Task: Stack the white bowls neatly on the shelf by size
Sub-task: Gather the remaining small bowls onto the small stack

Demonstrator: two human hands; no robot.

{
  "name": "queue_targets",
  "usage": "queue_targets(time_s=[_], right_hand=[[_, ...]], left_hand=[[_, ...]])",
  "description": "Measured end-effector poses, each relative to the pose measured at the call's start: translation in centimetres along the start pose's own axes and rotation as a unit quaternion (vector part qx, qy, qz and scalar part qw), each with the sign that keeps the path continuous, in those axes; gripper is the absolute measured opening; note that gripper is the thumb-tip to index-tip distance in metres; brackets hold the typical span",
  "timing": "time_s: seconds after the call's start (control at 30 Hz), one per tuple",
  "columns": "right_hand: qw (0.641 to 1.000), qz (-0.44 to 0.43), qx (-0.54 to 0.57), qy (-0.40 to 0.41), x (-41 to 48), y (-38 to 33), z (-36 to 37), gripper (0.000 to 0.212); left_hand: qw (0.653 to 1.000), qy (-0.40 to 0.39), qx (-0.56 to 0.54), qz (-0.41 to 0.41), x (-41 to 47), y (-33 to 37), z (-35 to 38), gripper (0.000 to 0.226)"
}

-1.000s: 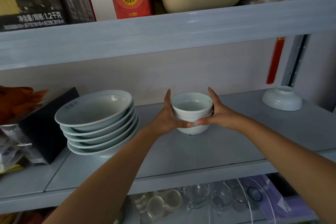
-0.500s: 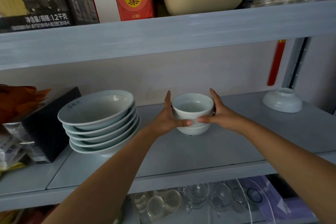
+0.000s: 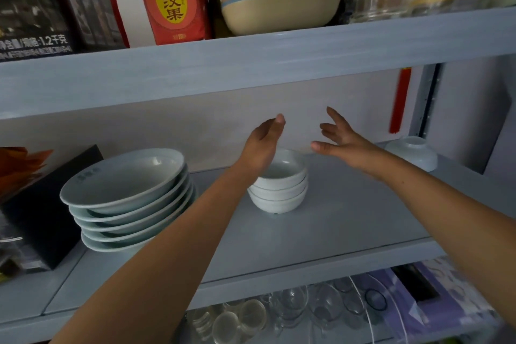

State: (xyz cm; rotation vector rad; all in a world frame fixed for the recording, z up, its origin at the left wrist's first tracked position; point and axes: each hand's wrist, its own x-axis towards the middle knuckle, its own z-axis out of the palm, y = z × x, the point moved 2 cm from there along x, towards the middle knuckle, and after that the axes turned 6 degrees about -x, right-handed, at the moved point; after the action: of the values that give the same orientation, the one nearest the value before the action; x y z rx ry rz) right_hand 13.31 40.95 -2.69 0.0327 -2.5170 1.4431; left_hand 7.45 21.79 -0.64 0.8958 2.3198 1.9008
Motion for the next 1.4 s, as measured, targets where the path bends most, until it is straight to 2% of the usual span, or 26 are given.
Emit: queue_targets(time_s=[0.13, 0.27, 0.5, 0.63, 0.8, 0.97, 1.17, 1.27, 1.4], right_hand=[[0.999, 0.021, -0.005, 0.032, -1.3, 1.6, -3.4, 0.108], [0.995, 0.064, -0.001, 0.080, -2.9, 5.1, -7.1, 0.107], [0.960, 0.171, -0.040, 0.218, -3.3, 11.9, -13.2, 0.087], [0.944, 0.206, -0.060, 0.251, -2.0, 14.9, -16.0, 0.083], [0.939, 0.228, -0.111, 0.232, 0.7, 18.0, -17.9, 0.083], [0.938, 0.246, -0.109, 0.218, 3.3, 20.0, -18.6, 0.094], [0.936, 0.259, -0.171, 0.165, 4.5, 21.9, -18.7, 0.102], [0.931, 0.270, -0.198, 0.143, 3.9, 21.9, -18.7, 0.117], [0.931, 0.253, -0.218, 0.145, 2.8, 21.4, -17.9, 0.128]], left_hand=[[1.000, -0.020, -0.011, 0.011, 1.0, 1.7, 5.0, 0.052], [0.997, -0.072, -0.017, -0.018, 2.5, 2.3, 10.9, 0.053], [0.976, -0.116, -0.100, -0.154, 5.0, -1.3, 19.7, 0.054], [0.955, -0.135, -0.150, -0.216, 5.6, -2.7, 22.8, 0.065], [0.948, -0.133, -0.154, -0.245, 6.4, -4.5, 22.9, 0.060], [0.939, -0.115, -0.190, -0.263, 7.1, -5.2, 21.9, 0.034], [0.940, -0.108, -0.188, -0.262, 7.4, -6.6, 21.6, 0.031], [0.940, -0.105, -0.187, -0.265, 7.3, -7.6, 21.7, 0.030], [0.938, -0.114, -0.185, -0.269, 6.8, -8.1, 22.5, 0.028]])
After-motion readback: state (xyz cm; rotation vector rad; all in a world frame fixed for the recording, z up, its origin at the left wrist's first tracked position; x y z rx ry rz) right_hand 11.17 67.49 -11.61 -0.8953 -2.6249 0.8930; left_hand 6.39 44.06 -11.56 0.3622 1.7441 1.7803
